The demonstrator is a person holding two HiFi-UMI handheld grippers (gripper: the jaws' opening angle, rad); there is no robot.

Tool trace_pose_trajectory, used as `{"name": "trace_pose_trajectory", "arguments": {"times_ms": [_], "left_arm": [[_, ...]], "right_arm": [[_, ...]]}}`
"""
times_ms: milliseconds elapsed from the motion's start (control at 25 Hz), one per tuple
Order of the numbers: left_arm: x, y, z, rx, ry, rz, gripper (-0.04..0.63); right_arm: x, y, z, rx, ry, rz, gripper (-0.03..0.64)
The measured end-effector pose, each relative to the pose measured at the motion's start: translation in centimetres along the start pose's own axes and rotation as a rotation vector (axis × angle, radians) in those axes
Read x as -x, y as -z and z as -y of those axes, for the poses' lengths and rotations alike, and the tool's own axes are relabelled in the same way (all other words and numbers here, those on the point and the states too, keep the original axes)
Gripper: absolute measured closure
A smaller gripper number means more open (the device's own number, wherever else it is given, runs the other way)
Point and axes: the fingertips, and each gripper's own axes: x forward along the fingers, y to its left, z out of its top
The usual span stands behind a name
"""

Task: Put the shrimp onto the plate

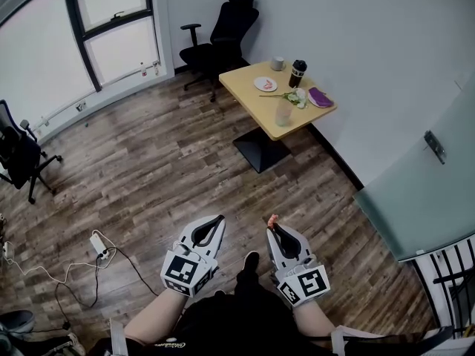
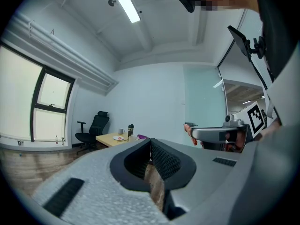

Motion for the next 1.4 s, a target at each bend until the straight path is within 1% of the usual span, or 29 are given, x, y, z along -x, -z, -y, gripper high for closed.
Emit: {"name": "trace_pose_trajectory", "arguments": {"times_ms": [160, 360, 560, 720, 880, 1040, 1200, 1400], "left_arm": [[-3.3, 0.1, -1.5, -0.003, 0.0, -0.006, 0.588], [-9.1, -0.8, -2.6, -0.011, -0.008, 0.003, 0.589], [-15.0, -2.2, -4.3, -0.007, -0.043, 0.017, 0.588], [-20.0, -3.5, -4.7, -0.023, -0.052, 0.033, 0.589], [-24.1, -4.0, -5.1, -0.026, -0.063, 0.041, 0.589], [-26.5, -4.5, -5.4, -0.028, -0.067, 0.051, 0.588], [-27.5, -4.5, -6.8, -0.004, -0.105, 0.046, 0.589], [-29.3, -3.9, -8.8, -0.015, -0.099, 0.05, 0.588]], "right_arm": [[-2.3, 0.0, 2.8, -0.006, -0.007, 0.01, 0.565], [-5.1, -0.4, 8.2, -0.006, -0.017, 0.013, 0.565], [-8.1, -1.9, 13.6, 0.003, -0.047, 0.016, 0.565], [-10.1, -2.8, 18.1, 0.01, -0.068, 0.025, 0.565], [-12.0, -3.3, 21.5, 0.012, -0.094, 0.031, 0.565], [-13.3, -3.7, 23.6, 0.018, -0.105, 0.036, 0.565], [-14.8, -3.4, 24.7, 0.009, -0.12, 0.027, 0.565], [-17.1, -3.2, 25.8, 0.02, -0.125, 0.028, 0.565]]}}
